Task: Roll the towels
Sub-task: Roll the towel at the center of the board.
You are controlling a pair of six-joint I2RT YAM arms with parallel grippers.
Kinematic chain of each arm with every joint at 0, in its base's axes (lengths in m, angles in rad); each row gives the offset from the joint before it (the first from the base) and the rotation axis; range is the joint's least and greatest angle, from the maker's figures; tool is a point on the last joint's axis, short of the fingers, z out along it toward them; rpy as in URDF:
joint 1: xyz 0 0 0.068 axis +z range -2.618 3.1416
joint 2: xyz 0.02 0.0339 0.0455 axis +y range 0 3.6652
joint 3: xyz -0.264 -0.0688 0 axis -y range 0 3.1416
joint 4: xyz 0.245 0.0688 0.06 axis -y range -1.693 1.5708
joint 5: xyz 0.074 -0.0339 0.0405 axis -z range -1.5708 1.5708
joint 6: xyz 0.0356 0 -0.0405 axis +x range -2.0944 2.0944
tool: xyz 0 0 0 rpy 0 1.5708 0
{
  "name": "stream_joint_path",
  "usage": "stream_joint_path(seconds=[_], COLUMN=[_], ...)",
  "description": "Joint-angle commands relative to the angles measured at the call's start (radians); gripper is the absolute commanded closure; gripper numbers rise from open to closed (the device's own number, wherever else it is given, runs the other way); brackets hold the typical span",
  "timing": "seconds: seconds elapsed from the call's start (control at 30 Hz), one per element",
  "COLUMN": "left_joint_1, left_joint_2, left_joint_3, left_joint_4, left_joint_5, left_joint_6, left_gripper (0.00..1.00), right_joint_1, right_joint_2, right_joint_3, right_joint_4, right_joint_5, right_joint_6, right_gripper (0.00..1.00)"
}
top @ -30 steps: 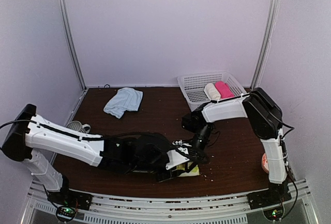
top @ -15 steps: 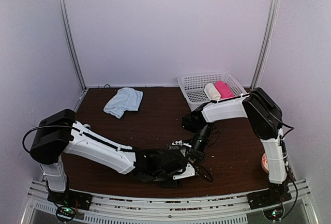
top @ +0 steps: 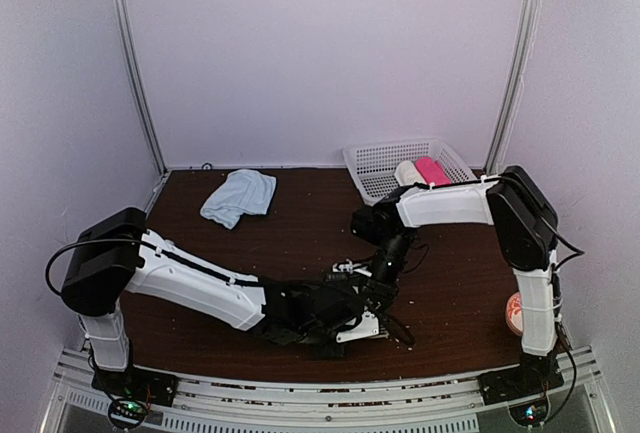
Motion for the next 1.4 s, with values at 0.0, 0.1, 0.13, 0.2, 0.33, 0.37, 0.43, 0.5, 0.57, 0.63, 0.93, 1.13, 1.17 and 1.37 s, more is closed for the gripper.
stream_joint_path(seconds=[0.0,0.1,0.13,0.2,0.33,0.37,0.43,0.5,0.57,0.63,0.93,1.13,1.17,1.37], left_joint_1=[0.004,0.005,0.006,0.008,0.040,0.057,0.100,0.139,0.176,0.212,0.328,0.345,0.347,0.354], left_joint_2=[0.006,0.005,0.012,0.026,0.063,0.077,0.124,0.173,0.212,0.248,0.308,0.318,0.321,0.329], left_joint_3=[0.037,0.057,0.071,0.094,0.142,0.157,0.219,0.267,0.291,0.303,0.276,0.250,0.247,0.231], left_joint_4=[-0.056,-0.093,-0.112,-0.138,-0.178,-0.182,-0.230,-0.258,-0.250,-0.229,-0.062,-0.021,-0.018,-0.019], left_joint_5=[0.075,0.112,0.131,0.175,0.298,0.331,0.418,0.504,0.628,0.766,1.044,1.069,1.069,1.053], left_joint_6=[-0.052,-0.087,-0.099,-0.122,-0.180,-0.208,-0.280,-0.348,-0.402,-0.466,-0.656,-0.672,-0.673,-0.661], left_gripper=[0.92,0.92,0.92,0.92,0.92,0.92,0.92,0.92,0.90,0.89,0.88,0.86,0.86,0.85], right_joint_1=[-0.031,-0.064,-0.083,-0.121,-0.198,-0.213,-0.236,-0.241,-0.241,-0.241,-0.110,0.042,0.065,0.164], right_joint_2=[-0.137,-0.181,-0.202,-0.247,-0.357,-0.392,-0.475,-0.552,-0.612,-0.676,-0.904,-0.873,-0.863,-0.774], right_joint_3=[0.119,0.200,0.220,0.258,0.301,0.288,0.203,0.122,0.083,0.061,-0.195,-0.395,-0.425,-0.556], right_joint_4=[-0.054,-0.099,-0.103,-0.101,-0.033,0.007,0.123,0.196,0.196,0.171,0.170,0.280,0.299,0.460], right_joint_5=[0.050,0.083,0.093,0.117,0.147,0.149,0.116,0.061,-0.013,-0.083,0.020,0.330,0.360,0.527], right_joint_6=[0.016,0.035,0.048,0.078,0.178,0.209,0.283,0.299,0.254,0.183,0.008,0.027,0.018,0.004], right_gripper=[0.57,0.56,0.56,0.56,0.56,0.56,0.55,0.54,0.54,0.54,0.52,0.58,0.57,0.49])
